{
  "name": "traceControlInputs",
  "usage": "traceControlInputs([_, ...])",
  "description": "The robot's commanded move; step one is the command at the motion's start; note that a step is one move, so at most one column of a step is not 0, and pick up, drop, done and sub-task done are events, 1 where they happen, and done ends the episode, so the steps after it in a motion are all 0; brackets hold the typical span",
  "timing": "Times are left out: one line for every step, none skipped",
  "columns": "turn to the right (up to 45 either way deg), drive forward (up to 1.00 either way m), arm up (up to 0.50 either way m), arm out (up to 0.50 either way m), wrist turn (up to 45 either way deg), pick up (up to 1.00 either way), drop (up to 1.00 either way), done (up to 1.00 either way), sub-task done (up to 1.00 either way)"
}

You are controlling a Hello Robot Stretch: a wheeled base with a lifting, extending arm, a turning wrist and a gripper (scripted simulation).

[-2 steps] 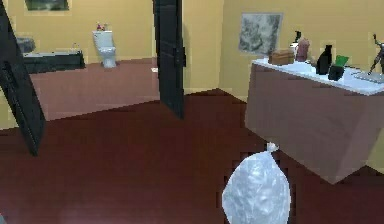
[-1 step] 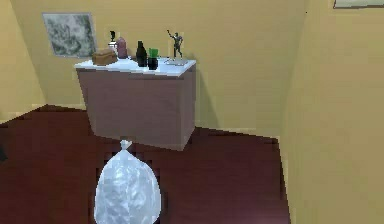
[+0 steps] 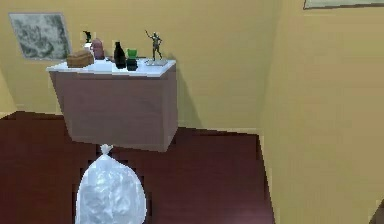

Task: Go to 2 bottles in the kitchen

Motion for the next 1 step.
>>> traceControlInputs([0.0, 1.00, 0.00, 0.00, 0.0, 0.00, 0.00, 0.00, 0.00])
